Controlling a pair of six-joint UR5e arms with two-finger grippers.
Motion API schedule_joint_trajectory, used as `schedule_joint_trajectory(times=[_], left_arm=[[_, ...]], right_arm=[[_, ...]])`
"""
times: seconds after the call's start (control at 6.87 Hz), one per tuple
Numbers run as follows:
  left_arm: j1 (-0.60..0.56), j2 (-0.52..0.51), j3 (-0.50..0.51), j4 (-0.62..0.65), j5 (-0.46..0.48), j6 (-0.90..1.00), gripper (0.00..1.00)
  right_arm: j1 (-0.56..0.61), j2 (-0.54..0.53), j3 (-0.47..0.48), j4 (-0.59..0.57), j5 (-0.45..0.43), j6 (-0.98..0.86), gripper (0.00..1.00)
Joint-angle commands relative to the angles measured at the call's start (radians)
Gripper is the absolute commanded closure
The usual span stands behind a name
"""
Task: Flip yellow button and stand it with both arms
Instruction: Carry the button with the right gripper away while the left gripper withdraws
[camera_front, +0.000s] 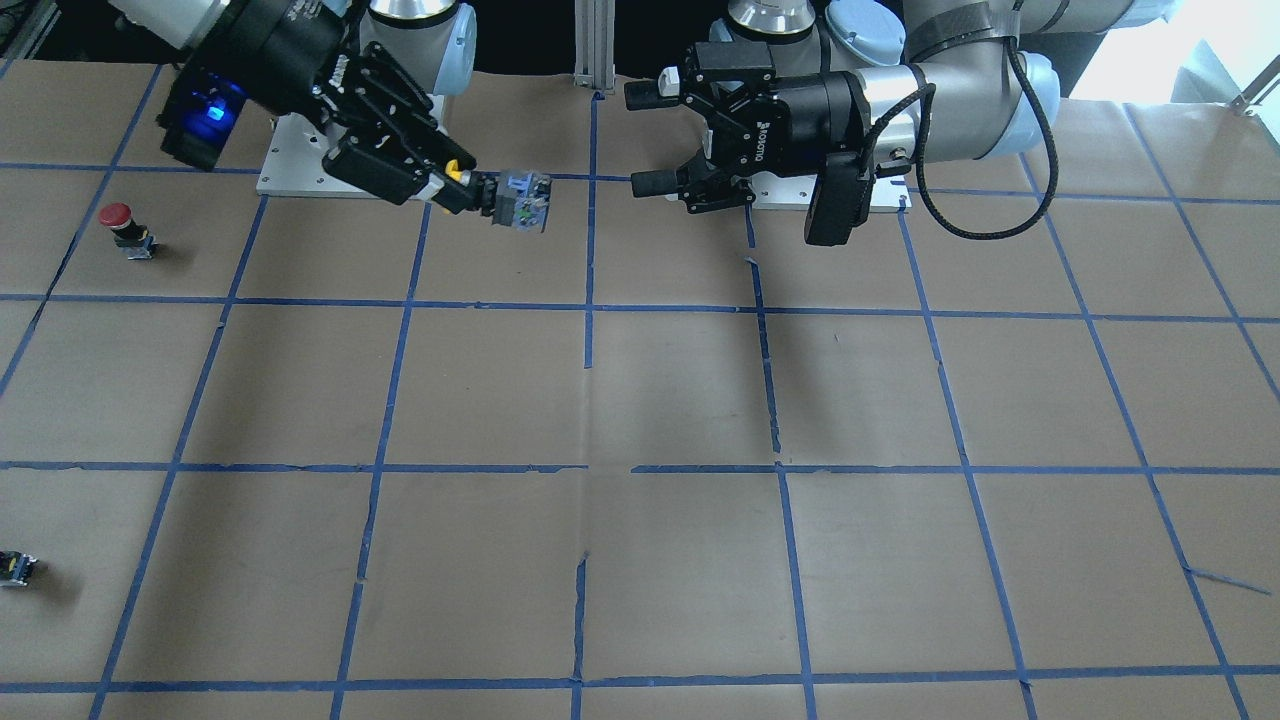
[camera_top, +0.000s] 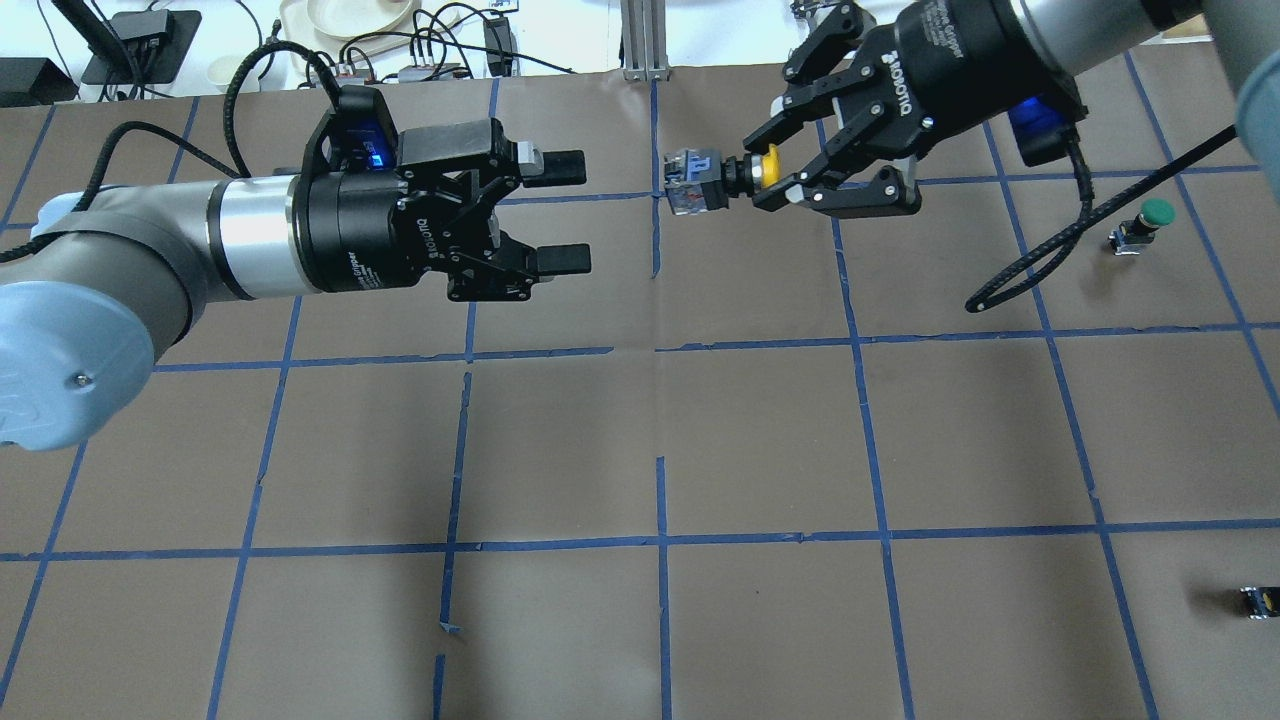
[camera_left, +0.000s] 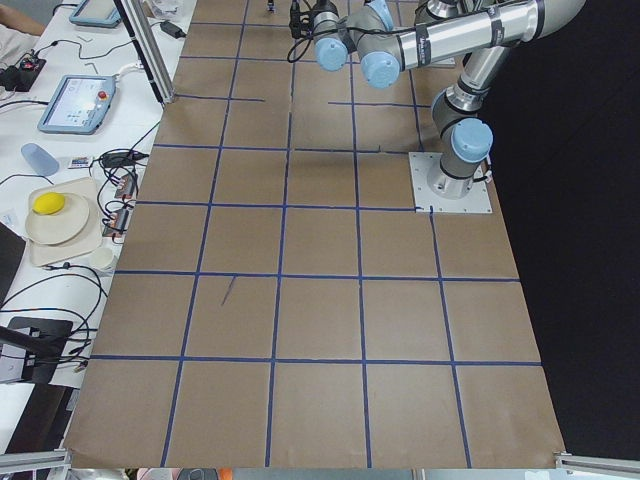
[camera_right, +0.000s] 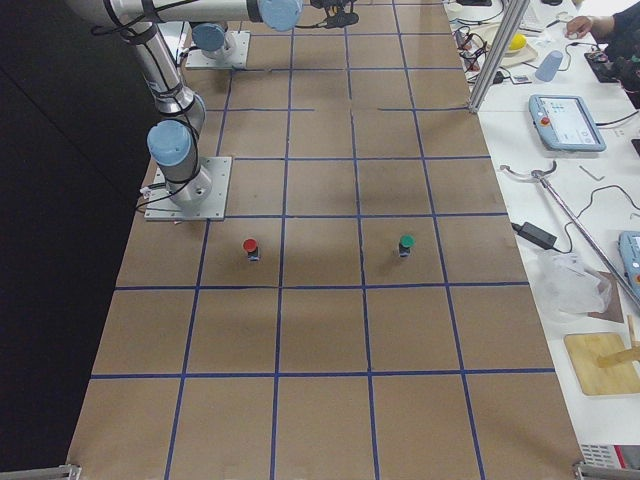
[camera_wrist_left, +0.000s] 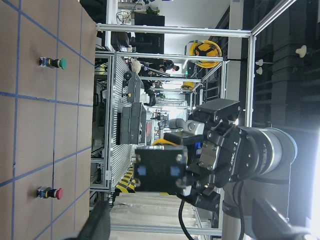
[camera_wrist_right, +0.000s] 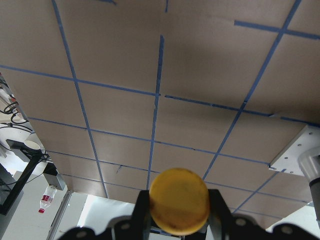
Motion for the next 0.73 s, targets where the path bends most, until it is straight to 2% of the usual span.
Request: schedule_joint_trajectory(times=[0.0, 0.15, 0.29, 0.58], left_arm=[[0.016, -0.012, -0.014, 0.257, 0.286, -0.167, 0.0], [0.016, -0.023, 0.001, 0.324, 0.454, -0.219, 0.0], [0.016, -0.023, 0.022, 0.361, 0.529, -0.258, 0.0], [0.002, -0.063, 0.17, 0.337, 0.855, -0.289, 0.0]], right_arm=[[-0.062, 0.0, 0.005, 0.02, -0.279, -0.309, 0.95], [-0.091, 0.001, 0.006, 0.025, -0.431, -0.494, 0.95], [-0.146, 0.006, 0.049, 0.025, -0.513, -0.678, 0.95], [-0.28, -0.045, 0.225, -0.129, -0.604, -1.104, 0.96]])
